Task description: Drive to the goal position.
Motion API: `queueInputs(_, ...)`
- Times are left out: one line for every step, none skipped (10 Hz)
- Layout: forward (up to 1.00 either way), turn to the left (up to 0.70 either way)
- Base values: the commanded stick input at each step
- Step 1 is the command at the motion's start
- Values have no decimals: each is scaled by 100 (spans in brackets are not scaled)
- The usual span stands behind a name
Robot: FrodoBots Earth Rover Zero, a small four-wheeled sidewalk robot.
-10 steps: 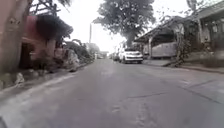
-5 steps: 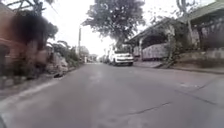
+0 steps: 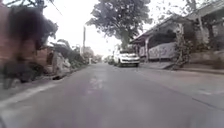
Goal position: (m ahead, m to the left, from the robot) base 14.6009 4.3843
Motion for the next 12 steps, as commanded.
queueInputs(100,10)
queueInputs(100,10)
queueInputs(100,10)
queueInputs(100,10)
queueInputs(100,10)
queueInputs(100,10)
queueInputs(100,10)
queueInputs(100,10)
queueInputs(100,10)
queueInputs(100,10)
queueInputs(100,10)
queueInputs(100,10)
